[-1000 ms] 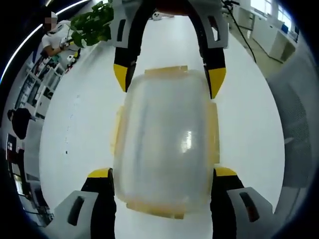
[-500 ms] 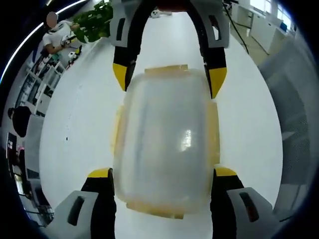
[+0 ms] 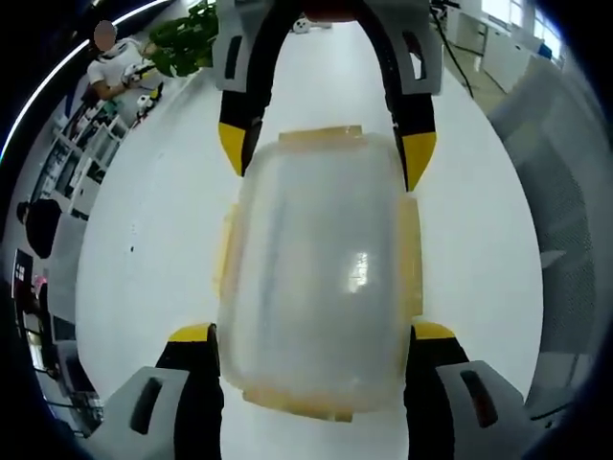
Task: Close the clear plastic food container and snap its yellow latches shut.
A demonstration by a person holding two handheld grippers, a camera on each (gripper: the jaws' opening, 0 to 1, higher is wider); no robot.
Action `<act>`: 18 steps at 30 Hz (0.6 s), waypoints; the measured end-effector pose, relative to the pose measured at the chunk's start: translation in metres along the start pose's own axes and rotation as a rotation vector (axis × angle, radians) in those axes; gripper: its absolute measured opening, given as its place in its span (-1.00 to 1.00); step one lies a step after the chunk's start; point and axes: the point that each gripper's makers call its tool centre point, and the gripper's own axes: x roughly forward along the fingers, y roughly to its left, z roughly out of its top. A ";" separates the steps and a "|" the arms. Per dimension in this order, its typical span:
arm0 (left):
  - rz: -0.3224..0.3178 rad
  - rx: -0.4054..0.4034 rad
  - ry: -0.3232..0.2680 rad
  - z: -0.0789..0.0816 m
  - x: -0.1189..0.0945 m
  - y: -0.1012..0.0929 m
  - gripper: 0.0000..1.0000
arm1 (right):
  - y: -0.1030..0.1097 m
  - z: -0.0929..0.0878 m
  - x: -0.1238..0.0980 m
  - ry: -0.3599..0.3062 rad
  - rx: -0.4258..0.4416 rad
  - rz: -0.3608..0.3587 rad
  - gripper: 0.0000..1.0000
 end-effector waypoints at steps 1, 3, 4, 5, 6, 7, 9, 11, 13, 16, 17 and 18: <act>0.000 -0.001 -0.001 -0.001 0.000 0.000 0.51 | 0.000 0.001 0.001 0.003 -0.002 0.001 0.42; 0.003 -0.008 -0.006 -0.002 -0.001 0.001 0.51 | -0.002 0.002 0.002 0.009 -0.009 0.003 0.41; 0.005 -0.012 -0.009 -0.003 -0.001 0.002 0.51 | -0.003 0.002 0.002 0.010 -0.012 0.004 0.41; 0.005 -0.013 -0.009 -0.003 -0.001 0.002 0.51 | -0.003 0.002 0.003 0.010 -0.013 0.005 0.41; 0.005 -0.015 -0.009 -0.003 -0.001 0.003 0.51 | -0.004 0.003 0.003 0.009 -0.014 0.005 0.41; 0.006 -0.015 -0.009 -0.004 0.000 0.004 0.51 | -0.005 0.003 0.003 0.008 -0.014 0.004 0.41; 0.006 -0.015 -0.009 -0.005 0.000 0.007 0.51 | -0.008 0.004 0.004 0.006 -0.013 0.003 0.41; 0.007 -0.015 -0.010 -0.005 0.000 0.010 0.51 | -0.011 0.005 0.005 0.005 -0.013 0.002 0.41; 0.008 -0.015 -0.010 -0.006 0.002 0.014 0.51 | -0.014 0.005 0.006 0.005 -0.013 0.001 0.41; 0.010 -0.016 -0.011 -0.006 0.002 0.019 0.51 | -0.020 0.006 0.007 0.003 -0.015 0.001 0.41; 0.011 -0.017 -0.012 -0.006 0.003 0.021 0.51 | -0.023 0.005 0.007 0.002 -0.016 0.001 0.41; 0.012 -0.019 -0.014 -0.006 0.004 0.023 0.51 | -0.025 0.005 0.008 0.000 -0.017 0.001 0.41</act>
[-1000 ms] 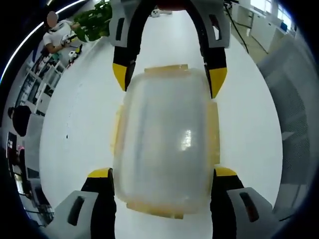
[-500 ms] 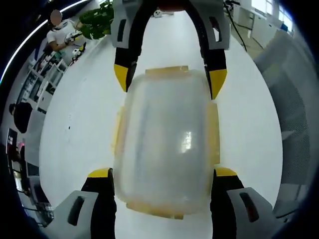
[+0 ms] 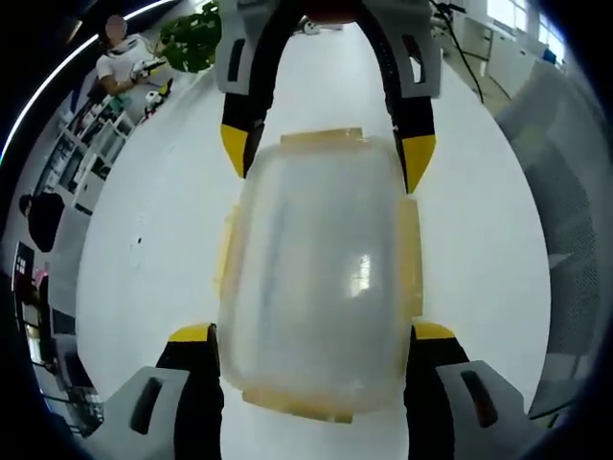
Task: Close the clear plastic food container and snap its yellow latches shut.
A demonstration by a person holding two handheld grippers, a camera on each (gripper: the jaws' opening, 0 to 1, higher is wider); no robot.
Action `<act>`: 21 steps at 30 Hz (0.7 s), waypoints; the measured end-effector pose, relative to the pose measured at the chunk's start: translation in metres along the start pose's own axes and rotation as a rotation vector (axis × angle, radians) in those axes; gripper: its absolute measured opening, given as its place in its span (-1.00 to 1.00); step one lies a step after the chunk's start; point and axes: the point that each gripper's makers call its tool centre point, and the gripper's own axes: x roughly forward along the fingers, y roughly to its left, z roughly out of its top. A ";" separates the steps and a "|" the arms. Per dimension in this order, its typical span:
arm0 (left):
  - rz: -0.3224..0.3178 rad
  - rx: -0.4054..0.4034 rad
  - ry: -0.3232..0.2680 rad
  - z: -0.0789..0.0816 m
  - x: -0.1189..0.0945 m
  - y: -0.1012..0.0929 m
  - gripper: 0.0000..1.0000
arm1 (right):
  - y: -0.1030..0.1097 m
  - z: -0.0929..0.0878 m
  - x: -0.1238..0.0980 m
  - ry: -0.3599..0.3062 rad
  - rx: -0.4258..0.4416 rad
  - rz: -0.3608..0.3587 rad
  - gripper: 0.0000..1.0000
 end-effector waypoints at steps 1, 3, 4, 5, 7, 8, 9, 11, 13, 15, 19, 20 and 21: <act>0.002 -0.001 -0.001 0.000 0.001 0.002 0.51 | -0.002 0.000 0.000 -0.003 0.000 0.000 0.41; 0.003 -0.003 -0.001 0.000 0.002 0.006 0.51 | -0.006 0.000 0.000 -0.006 -0.001 0.001 0.41; 0.003 -0.003 -0.001 0.000 0.002 0.007 0.51 | -0.008 0.000 0.001 -0.006 -0.002 0.002 0.41; 0.004 -0.005 -0.001 0.000 0.003 0.009 0.51 | -0.009 0.000 0.001 -0.006 -0.002 0.002 0.41; 0.004 -0.004 -0.001 0.000 0.004 0.013 0.51 | -0.013 0.000 0.002 -0.005 -0.002 0.001 0.41; 0.004 -0.004 -0.001 0.000 0.004 0.014 0.51 | -0.014 0.000 0.002 -0.004 -0.002 0.001 0.41; 0.005 -0.005 -0.002 0.001 0.004 0.015 0.51 | -0.015 0.000 0.002 -0.004 -0.002 0.001 0.41; 0.005 -0.005 -0.002 0.001 0.005 0.019 0.51 | -0.019 0.000 0.002 -0.005 -0.002 0.001 0.41; 0.006 -0.006 -0.004 0.000 0.007 0.022 0.51 | -0.022 0.000 0.003 -0.004 -0.002 0.001 0.41; 0.007 -0.007 -0.005 0.001 0.007 0.025 0.51 | -0.026 0.000 0.003 -0.005 -0.003 0.002 0.41; 0.009 -0.007 -0.006 0.001 0.009 0.032 0.51 | -0.032 0.000 0.004 -0.005 -0.002 0.002 0.41; 0.009 -0.007 -0.006 0.001 0.009 0.033 0.51 | -0.033 0.000 0.004 -0.003 -0.002 0.002 0.41; 0.009 -0.006 -0.006 0.001 0.010 0.034 0.51 | -0.035 0.000 0.004 -0.001 -0.002 0.001 0.41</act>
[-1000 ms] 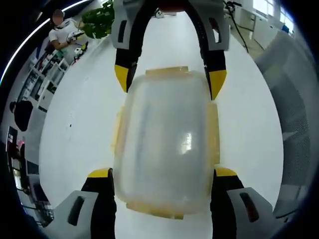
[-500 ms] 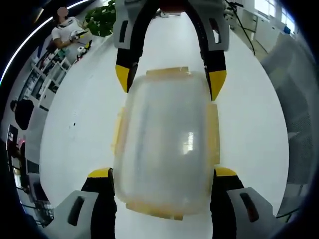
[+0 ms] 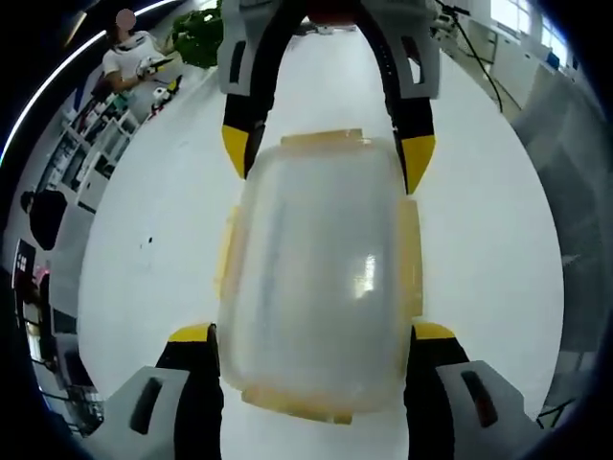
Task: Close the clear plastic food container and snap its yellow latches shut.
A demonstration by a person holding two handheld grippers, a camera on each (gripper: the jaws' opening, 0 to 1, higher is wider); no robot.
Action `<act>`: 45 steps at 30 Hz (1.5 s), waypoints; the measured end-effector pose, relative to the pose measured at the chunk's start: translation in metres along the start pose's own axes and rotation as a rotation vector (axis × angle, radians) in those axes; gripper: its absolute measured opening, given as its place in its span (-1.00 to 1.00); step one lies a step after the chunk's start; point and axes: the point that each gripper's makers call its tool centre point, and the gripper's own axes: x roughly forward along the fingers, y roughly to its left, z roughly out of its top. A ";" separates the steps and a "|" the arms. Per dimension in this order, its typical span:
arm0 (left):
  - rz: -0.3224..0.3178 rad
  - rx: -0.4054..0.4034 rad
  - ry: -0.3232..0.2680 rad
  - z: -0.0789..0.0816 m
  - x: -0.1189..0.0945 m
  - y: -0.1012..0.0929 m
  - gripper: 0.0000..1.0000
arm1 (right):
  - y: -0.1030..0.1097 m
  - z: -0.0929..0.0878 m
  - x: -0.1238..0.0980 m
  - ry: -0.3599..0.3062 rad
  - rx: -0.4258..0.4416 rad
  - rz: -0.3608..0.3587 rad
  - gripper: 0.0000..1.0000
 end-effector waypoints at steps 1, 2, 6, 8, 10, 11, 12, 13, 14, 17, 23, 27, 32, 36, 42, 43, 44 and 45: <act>0.000 0.000 0.000 0.000 0.000 0.001 0.51 | -0.001 0.000 0.000 0.001 0.001 -0.001 0.41; 0.000 0.001 0.000 0.000 0.000 0.002 0.51 | -0.003 0.000 0.001 0.000 0.002 -0.001 0.41; 0.000 0.001 -0.001 0.000 0.001 0.006 0.52 | -0.006 0.000 0.000 -0.002 0.004 -0.002 0.42; 0.001 0.000 -0.001 0.000 0.001 0.008 0.52 | -0.008 0.000 0.001 -0.003 0.004 -0.003 0.42; 0.007 0.001 -0.001 0.000 0.002 0.010 0.52 | -0.009 0.001 0.001 -0.005 0.008 -0.004 0.42; 0.014 0.005 0.002 0.000 0.004 0.011 0.53 | -0.010 0.001 0.001 -0.007 0.012 -0.006 0.42; 0.018 0.010 0.006 0.000 0.004 0.012 0.53 | -0.012 0.001 0.002 -0.007 0.014 -0.007 0.42; 0.021 0.021 0.012 -0.001 0.006 0.014 0.53 | -0.013 0.001 0.002 -0.005 0.017 -0.007 0.41; 0.019 0.020 0.013 -0.001 0.006 0.014 0.53 | -0.013 0.002 0.002 -0.004 0.017 -0.006 0.41; 0.012 0.014 0.011 0.000 0.005 0.016 0.53 | -0.014 0.001 0.002 -0.001 0.015 -0.006 0.41; 0.016 -0.002 0.005 0.001 0.005 0.016 0.53 | -0.016 0.000 0.001 -0.002 0.002 0.000 0.42; 0.018 -0.003 0.008 0.001 0.006 0.017 0.53 | -0.017 0.000 0.002 0.003 0.001 0.000 0.42; 0.020 0.007 0.004 0.000 0.006 0.017 0.54 | -0.017 0.000 0.002 -0.014 0.002 -0.009 0.45; 0.037 0.067 0.017 -0.003 0.005 0.015 0.54 | -0.014 0.001 0.000 -0.029 0.009 -0.018 0.45; 0.053 0.028 -0.005 -0.001 -0.004 0.015 0.53 | -0.013 0.002 -0.007 -0.076 0.055 -0.060 0.59; 0.050 0.012 -0.016 0.000 -0.006 0.014 0.54 | -0.012 0.002 -0.009 -0.083 0.061 -0.064 0.59; 0.038 -0.028 -0.047 0.003 -0.007 0.011 0.55 | -0.012 0.002 -0.011 -0.088 0.066 -0.068 0.59; 0.046 -0.032 -0.043 0.001 -0.009 0.012 0.55 | -0.012 0.002 -0.013 -0.097 0.071 -0.076 0.62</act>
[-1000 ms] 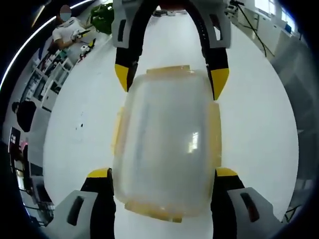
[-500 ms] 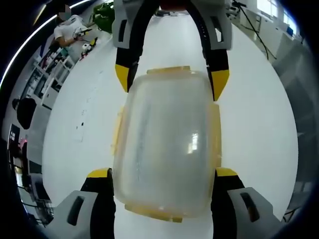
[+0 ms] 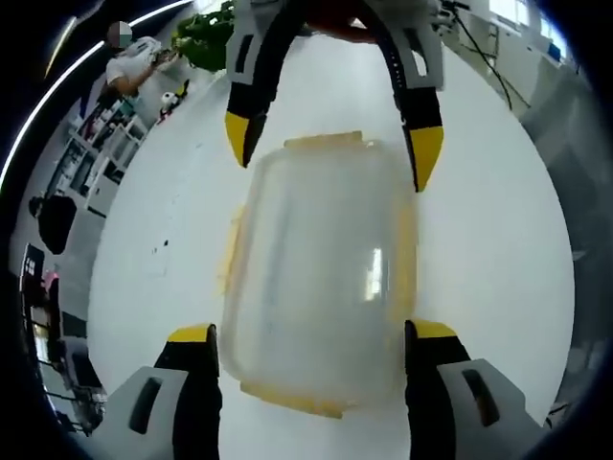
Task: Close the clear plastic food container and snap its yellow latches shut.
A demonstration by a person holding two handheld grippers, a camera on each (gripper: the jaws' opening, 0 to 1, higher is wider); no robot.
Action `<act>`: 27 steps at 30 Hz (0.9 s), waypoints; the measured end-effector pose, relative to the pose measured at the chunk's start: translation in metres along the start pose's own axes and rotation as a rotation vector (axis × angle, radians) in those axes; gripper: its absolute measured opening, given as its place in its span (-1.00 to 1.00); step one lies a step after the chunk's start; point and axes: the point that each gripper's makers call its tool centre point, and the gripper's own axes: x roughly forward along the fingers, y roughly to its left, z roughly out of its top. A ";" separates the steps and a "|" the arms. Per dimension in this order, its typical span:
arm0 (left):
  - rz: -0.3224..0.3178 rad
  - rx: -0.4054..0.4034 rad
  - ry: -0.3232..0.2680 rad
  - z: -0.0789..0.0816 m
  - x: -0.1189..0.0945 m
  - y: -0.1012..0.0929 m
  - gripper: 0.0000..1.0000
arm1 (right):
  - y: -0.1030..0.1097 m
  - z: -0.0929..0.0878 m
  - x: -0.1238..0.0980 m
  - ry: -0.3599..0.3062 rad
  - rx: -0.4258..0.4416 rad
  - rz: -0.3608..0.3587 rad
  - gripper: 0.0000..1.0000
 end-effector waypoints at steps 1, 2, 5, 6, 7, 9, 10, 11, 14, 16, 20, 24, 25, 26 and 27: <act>0.008 -0.002 0.007 -0.002 -0.001 0.000 0.54 | 0.001 0.000 -0.001 -0.005 0.008 0.000 0.63; 0.011 -0.008 0.008 -0.004 -0.002 0.000 0.54 | 0.003 0.000 -0.002 -0.009 0.015 -0.002 0.63; 0.021 -0.048 -0.006 -0.006 -0.009 -0.004 0.55 | 0.006 -0.001 -0.008 -0.027 0.036 -0.020 0.63; 0.027 -0.064 -0.011 -0.006 -0.011 -0.005 0.55 | 0.007 0.000 -0.010 -0.038 0.050 -0.025 0.63; 0.029 -0.078 -0.018 -0.006 -0.013 -0.006 0.55 | 0.008 0.000 -0.011 -0.046 0.065 -0.029 0.64; 0.043 -0.101 -0.031 -0.006 -0.018 -0.007 0.55 | 0.009 0.000 -0.014 -0.056 0.081 -0.044 0.64; 0.053 -0.116 -0.038 -0.006 -0.021 -0.007 0.55 | 0.009 0.001 -0.017 -0.064 0.088 -0.059 0.64; 0.060 -0.123 -0.043 -0.007 -0.023 -0.007 0.55 | 0.010 0.002 -0.020 -0.076 0.103 -0.067 0.64; 0.086 -0.157 -0.059 -0.007 -0.030 -0.008 0.57 | 0.010 0.007 -0.027 -0.107 0.130 -0.095 0.65; 0.097 -0.180 -0.068 -0.009 -0.035 -0.010 0.58 | 0.012 0.008 -0.031 -0.117 0.142 -0.104 0.65; 0.120 -0.243 -0.100 -0.011 -0.046 -0.016 0.59 | 0.017 0.010 -0.039 -0.156 0.185 -0.134 0.65; 0.147 -0.296 -0.128 -0.017 -0.055 -0.023 0.58 | 0.024 0.008 -0.045 -0.184 0.227 -0.160 0.66; 0.154 -0.288 -0.128 -0.018 -0.057 -0.026 0.58 | 0.029 0.008 -0.046 -0.192 0.246 -0.162 0.66; 0.158 -0.282 -0.129 -0.019 -0.058 -0.029 0.58 | 0.032 0.008 -0.047 -0.196 0.249 -0.166 0.66; 0.158 -0.283 -0.128 -0.021 -0.059 -0.032 0.58 | 0.035 0.007 -0.047 -0.201 0.252 -0.174 0.66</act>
